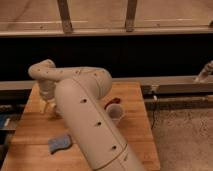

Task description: Stand the bottle upright

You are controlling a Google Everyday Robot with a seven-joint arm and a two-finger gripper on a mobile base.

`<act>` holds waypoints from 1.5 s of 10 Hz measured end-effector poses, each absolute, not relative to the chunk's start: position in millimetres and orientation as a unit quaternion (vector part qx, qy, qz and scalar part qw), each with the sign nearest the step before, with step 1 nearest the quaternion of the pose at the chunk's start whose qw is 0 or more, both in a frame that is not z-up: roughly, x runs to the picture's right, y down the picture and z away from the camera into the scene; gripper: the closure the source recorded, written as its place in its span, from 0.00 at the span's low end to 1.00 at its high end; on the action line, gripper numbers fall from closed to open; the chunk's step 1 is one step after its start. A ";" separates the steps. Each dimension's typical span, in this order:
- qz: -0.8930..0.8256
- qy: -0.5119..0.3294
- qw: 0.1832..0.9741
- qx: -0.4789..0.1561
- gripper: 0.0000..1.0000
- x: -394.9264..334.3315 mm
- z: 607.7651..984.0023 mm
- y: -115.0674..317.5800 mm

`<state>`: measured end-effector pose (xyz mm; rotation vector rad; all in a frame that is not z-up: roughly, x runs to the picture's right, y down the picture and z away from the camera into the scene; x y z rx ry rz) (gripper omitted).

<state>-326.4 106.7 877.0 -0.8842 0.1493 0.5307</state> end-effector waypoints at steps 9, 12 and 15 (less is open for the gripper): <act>0.267 0.078 0.859 -0.430 0.20 -312.7 893.4 118.7; 0.270 0.082 0.857 -0.431 0.20 -309.0 895.8 120.5; 0.269 0.082 0.857 -0.431 0.20 -313.9 897.5 120.2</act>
